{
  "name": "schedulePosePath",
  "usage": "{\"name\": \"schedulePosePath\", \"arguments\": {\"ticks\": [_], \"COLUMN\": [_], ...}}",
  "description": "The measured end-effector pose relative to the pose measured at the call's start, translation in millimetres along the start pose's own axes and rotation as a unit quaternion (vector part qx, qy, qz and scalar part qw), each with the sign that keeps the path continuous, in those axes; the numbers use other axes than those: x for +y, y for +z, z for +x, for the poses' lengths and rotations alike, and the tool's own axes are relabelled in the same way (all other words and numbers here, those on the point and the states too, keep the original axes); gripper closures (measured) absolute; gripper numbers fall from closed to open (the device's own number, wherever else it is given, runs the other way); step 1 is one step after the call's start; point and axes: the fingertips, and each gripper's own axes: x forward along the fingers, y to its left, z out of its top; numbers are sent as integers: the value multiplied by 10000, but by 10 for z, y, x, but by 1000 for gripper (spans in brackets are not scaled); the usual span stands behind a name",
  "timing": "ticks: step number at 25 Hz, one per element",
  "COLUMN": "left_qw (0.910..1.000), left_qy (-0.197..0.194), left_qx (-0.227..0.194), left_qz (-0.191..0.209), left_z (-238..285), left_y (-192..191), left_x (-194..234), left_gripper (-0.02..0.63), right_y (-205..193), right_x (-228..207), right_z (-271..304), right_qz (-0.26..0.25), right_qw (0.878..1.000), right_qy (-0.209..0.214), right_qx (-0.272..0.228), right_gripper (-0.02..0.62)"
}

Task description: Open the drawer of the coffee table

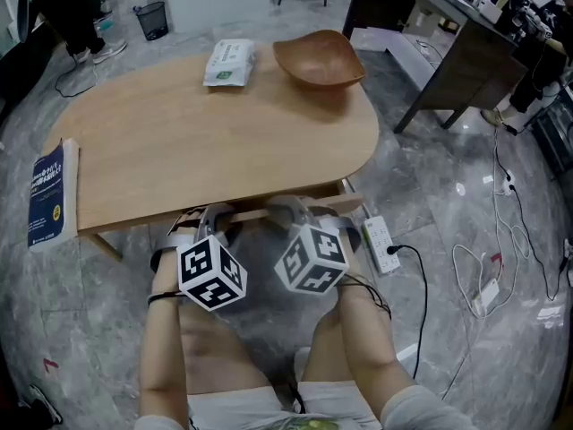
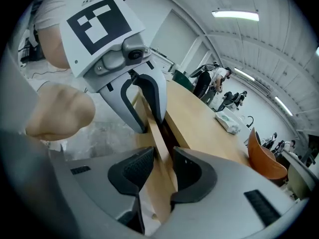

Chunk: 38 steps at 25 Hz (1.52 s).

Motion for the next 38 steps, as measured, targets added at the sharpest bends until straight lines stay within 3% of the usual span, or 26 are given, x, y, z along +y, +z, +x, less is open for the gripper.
{"name": "schedulePosePath", "arguments": {"ticks": [6,11,18,38], "left_qw": [9999,9998,9997,9992], "left_qy": [-59,13,15,11], "left_qx": [38,-68,-41,-186], "left_qz": [-134,-194,-234,-350], "left_z": [1,-9,1,-96], "left_y": [11,6,6,35], "left_x": [-18,10,-44,-211], "left_gripper": [479,479,482,485], "right_y": [13,34,11,-15], "right_x": [58,32,82,227], "right_z": [-2,-7,-12,-123], "right_qz": [-740,-572,-489,-468], "right_qw": [9972,9978,9982,9982], "right_qy": [42,-3,249,342], "right_qx": [-66,-345,-243,-152], "right_gripper": [482,483,492,494]}}
